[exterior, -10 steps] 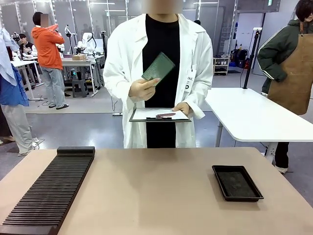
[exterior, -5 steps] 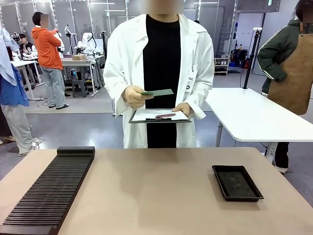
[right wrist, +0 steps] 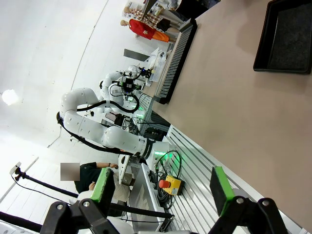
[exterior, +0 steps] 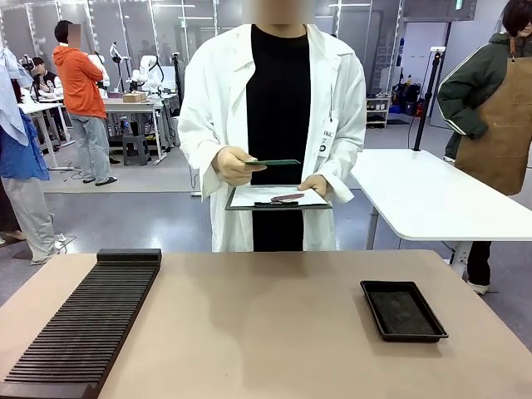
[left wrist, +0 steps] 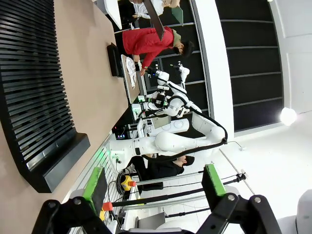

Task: Inspect the PCB.
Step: Pick up the Blank PCB that the human is holding.

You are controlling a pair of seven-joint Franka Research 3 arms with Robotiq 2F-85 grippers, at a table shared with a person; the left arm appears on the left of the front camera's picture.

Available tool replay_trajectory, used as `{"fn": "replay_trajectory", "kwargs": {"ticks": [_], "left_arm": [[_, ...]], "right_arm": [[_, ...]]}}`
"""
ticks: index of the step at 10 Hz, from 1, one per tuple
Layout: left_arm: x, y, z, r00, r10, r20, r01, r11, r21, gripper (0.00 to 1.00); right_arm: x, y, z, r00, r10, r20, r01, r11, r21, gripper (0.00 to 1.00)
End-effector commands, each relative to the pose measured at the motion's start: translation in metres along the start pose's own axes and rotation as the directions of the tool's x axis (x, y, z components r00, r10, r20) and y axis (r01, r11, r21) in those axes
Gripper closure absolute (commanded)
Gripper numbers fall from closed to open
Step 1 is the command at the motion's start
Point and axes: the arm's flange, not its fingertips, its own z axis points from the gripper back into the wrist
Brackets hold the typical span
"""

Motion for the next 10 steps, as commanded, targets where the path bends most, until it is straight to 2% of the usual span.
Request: {"fn": "replay_trajectory", "kwargs": {"ticks": [1, 10], "left_arm": [[0.0009, 0.0004, -0.0008, 1.0, -0.002, 0.001, 0.002, 1.0, 0.004, 0.0], [0.0009, 0.0004, -0.0008, 1.0, -0.002, 0.001, 0.002, 1.0, 0.004, 0.0]], "right_arm": [[0.0017, 0.0005, -0.0007, 1.0, 0.006, 0.004, -0.006, 1.0, 0.001, 0.0], [0.0017, 0.0005, -0.0007, 1.0, 0.006, 0.004, -0.006, 1.0, 0.001, 0.0]]}}
